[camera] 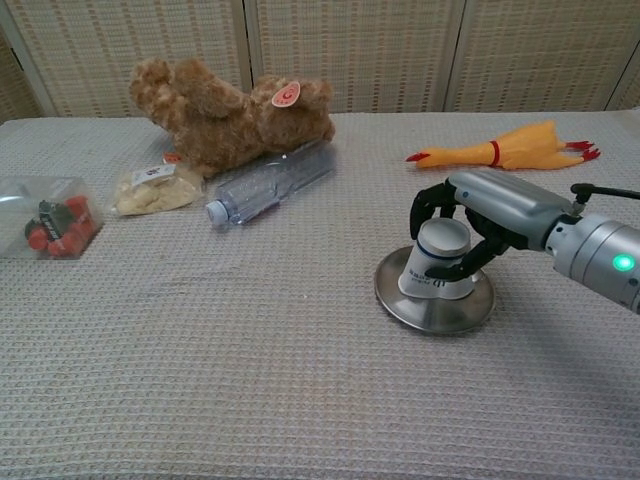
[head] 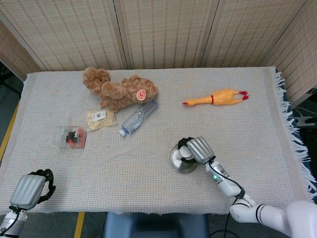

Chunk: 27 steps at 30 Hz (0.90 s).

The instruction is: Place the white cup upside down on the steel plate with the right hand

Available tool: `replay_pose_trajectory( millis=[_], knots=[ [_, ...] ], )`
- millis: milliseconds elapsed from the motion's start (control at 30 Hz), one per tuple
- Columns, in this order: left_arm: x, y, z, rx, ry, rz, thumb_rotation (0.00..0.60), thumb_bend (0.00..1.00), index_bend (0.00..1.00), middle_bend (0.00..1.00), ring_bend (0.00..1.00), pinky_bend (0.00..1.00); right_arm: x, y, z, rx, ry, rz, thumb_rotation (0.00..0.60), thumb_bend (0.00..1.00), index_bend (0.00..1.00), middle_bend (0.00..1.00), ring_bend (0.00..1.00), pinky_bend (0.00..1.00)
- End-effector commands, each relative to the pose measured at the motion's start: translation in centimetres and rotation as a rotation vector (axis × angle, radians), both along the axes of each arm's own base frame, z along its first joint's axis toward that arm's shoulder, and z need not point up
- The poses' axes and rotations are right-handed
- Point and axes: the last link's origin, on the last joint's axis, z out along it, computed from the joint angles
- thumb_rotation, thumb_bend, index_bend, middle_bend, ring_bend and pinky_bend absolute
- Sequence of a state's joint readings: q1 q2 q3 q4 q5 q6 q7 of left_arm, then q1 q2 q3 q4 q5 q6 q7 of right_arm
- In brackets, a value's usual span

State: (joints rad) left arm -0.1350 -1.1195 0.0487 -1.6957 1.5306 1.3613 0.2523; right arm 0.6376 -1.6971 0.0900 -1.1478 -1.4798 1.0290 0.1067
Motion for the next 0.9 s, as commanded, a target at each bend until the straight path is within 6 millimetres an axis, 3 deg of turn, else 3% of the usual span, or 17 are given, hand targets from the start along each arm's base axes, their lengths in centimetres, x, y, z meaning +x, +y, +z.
replay_pose_trajectory(
  millis=[33,333,700,800,900],
  knots=[
    [0.0,0.0,0.0,-0.001,0.000,-0.001,0.600,0.37,0.27,0.41,0.40,0.56,0.1,0.1,0.1,0.004,-0.011,-0.003,0.600,0.17,0.63,0.54,0.49,0.80],
    [0.1,0.0,-0.1,-0.005,0.004,-0.002,0.600,0.37,0.27,0.41,0.40,0.56,0.3,0.7,0.4,0.107,-0.090,-0.049,0.600,0.17,0.63,0.54,0.49,0.80],
    [0.0,0.0,-0.1,-0.006,0.002,-0.001,0.600,0.37,0.27,0.41,0.40,0.56,-0.9,-1.9,0.4,-0.215,0.110,0.090,0.600,0.17,0.63,0.54,0.49,0.80],
    [0.1,0.0,-0.1,-0.005,0.002,-0.002,0.600,0.37,0.27,0.41,0.40,0.56,-1.2,-1.7,-0.2,-0.142,0.039,0.034,0.600,0.17,0.63,0.54,0.49,0.80],
    [0.0,0.0,-0.1,-0.006,0.003,0.000,0.600,0.37,0.27,0.41,0.40,0.56,-1.0,-0.8,-0.7,0.062,-0.120,-0.085,0.600,0.17,0.63,0.54,0.49,0.80]
  ],
)
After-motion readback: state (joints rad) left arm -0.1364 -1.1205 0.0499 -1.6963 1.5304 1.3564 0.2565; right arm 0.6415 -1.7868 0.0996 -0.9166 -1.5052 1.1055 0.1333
